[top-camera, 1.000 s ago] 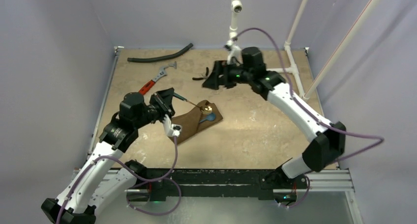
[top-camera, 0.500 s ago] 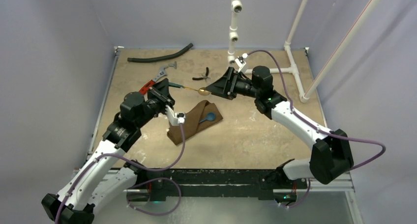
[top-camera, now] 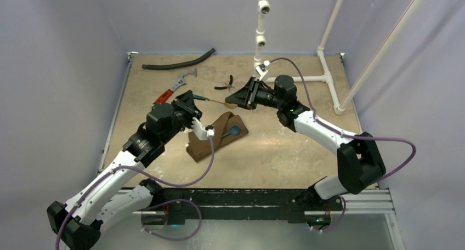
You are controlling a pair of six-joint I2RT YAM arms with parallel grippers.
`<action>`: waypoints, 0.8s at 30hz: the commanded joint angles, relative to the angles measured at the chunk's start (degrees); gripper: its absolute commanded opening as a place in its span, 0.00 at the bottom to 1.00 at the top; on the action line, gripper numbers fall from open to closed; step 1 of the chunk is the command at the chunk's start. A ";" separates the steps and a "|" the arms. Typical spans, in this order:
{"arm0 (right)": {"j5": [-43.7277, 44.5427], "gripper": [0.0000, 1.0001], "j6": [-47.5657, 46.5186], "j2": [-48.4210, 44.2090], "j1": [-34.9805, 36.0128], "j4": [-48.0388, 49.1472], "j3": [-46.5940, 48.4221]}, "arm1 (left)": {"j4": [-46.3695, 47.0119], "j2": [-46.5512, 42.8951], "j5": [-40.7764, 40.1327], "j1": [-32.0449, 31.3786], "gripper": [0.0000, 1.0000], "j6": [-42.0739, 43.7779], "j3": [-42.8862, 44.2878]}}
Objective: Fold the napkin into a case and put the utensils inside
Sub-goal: Pass from the left arm to the right
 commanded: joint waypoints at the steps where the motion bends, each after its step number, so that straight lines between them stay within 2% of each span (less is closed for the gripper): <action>1: -1.51 0.31 0.40 1.09 0.63 2.23 1.69 | 2.51 1.03 -3.91 -1.12 0.00 -0.49 0.79; 4: -2.35 0.46 0.62 2.00 0.63 1.63 1.19 | 3.42 2.25 -6.53 -1.46 0.00 -0.75 0.97; 7: -2.38 0.49 1.80 1.31 0.62 1.15 -0.24 | 3.90 2.97 -7.93 -1.54 0.00 -0.35 0.74; 9: -2.27 0.47 2.55 0.91 0.63 1.35 -0.65 | 4.13 2.86 -8.21 -1.85 0.00 0.17 0.07; 11: -2.23 0.38 3.67 0.87 0.57 2.95 -1.17 | 4.08 2.32 -7.93 -2.28 0.00 0.91 -0.75; 16: -4.52 0.02 7.83 1.31 0.41 7.37 -2.18 | 5.07 1.46 -8.66 -3.02 0.00 2.24 -2.09; 18: -4.56 0.00 7.97 1.30 0.10 7.36 -2.13 | 3.60 1.43 -8.45 -3.30 0.00 2.11 -1.89; 19: -4.16 0.00 7.73 1.11 -0.27 7.15 -2.10 | 2.10 1.44 -8.25 -3.52 0.14 2.07 -1.68; 20: -3.95 0.00 7.26 0.95 -0.90 6.87 -2.14 | 0.50 1.37 -7.71 -3.70 0.49 1.72 -1.57; 21: -3.83 0.00 5.64 0.69 -1.79 5.61 -1.79 | -1.06 1.35 -7.25 -3.71 0.69 0.87 -1.55; 22: -3.79 0.00 3.47 0.57 -2.81 2.90 -1.14 | -2.61 1.64 -6.99 -3.74 0.77 -0.65 -1.44; 24: -4.61 0.00 -1.77 0.74 -5.18 -3.43 0.46 | -9.14 4.06 -6.90 -3.84 0.86 -8.01 0.67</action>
